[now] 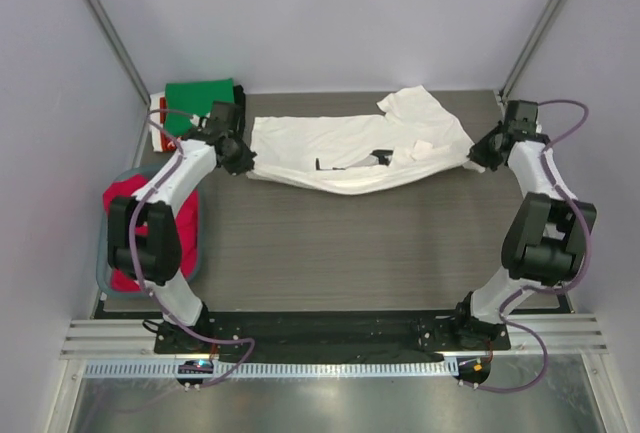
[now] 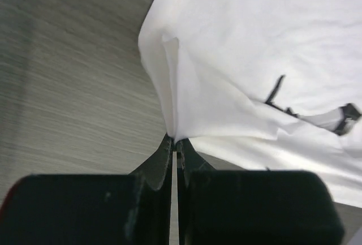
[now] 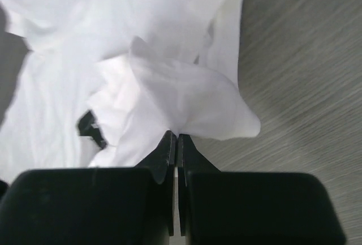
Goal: Fold and stack the t-shirts
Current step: Fold the tshirt
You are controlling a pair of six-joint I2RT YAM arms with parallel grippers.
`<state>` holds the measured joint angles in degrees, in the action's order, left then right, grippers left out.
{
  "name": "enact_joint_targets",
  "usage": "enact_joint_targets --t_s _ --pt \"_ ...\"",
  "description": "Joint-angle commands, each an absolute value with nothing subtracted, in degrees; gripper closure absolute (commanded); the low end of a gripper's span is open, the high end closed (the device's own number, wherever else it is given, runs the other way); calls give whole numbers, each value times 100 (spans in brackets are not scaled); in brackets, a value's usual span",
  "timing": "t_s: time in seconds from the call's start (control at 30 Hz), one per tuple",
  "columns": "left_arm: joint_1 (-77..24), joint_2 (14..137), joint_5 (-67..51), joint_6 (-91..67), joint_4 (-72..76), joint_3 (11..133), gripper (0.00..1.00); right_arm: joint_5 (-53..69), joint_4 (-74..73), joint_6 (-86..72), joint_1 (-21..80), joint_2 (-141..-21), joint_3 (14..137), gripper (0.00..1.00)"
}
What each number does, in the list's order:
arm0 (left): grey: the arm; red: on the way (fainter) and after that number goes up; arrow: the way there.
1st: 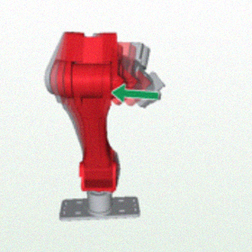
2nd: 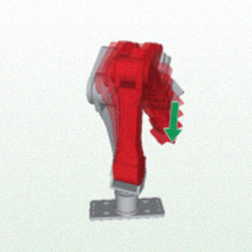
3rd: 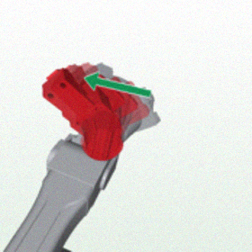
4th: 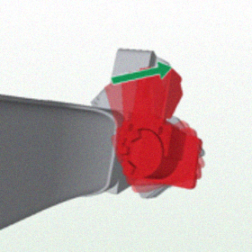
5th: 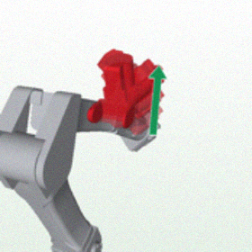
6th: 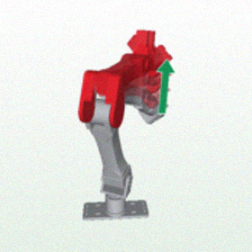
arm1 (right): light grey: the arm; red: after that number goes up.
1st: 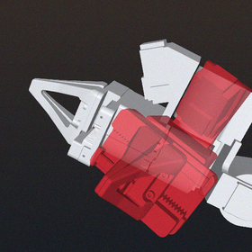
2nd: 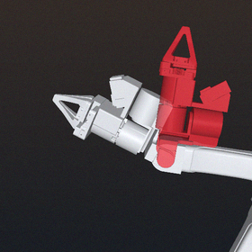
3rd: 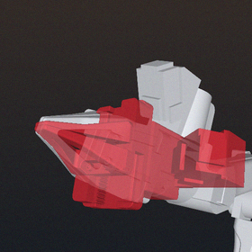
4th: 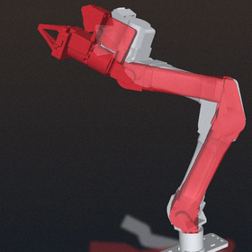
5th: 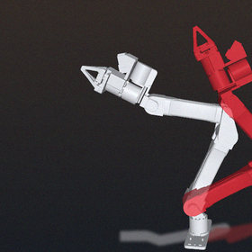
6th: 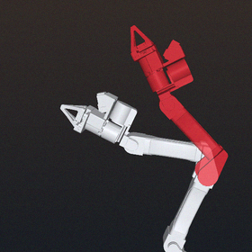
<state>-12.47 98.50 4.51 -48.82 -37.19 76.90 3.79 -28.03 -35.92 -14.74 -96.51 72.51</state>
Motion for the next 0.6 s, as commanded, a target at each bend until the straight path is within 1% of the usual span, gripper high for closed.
enact_joint_targets --t_s 0.0,0.07,0.1,0.13,0.23,0.3,0.4,0.47,0.57 --pt "-1248 8967 817 -4764 -4350 8121 100 211 -3487 -3516 -1590 -8474 7849 99" --pt "-1248 8685 844 -4807 -4395 7824 100 115 -3647 -3472 -1626 -8158 7595 99" --pt "-1248 8553 818 -4842 -4377 7648 100 88 -3674 -3472 -1661 -7773 7107 99" --pt "-1248 8291 783 -4947 -4299 7185 100 88 -3674 -3472 -1670 -7622 6806 99" --pt "-1248 7825 616 -5097 -4149 6436 100 44 -3639 -3577 -1783 -7200 5610 99" --pt "-1248 7604 641 -5203 -4034 5707 100 18 -3630 -3770 -1880 -7154 4883 99" --pt "-1248 7252 659 -5326 -3946 4915 100 26 -3612 -3963 -2144 -7163 4204 99" --pt "-1248 7050 589 -5387 -3894 4598 98 26 -3577 -3999 -2468 -7128 3939 99" --pt "-1248 6848 510 -5493 -3893 4176 91 184 -3533 -4060 -2767 -6901 3587 99"
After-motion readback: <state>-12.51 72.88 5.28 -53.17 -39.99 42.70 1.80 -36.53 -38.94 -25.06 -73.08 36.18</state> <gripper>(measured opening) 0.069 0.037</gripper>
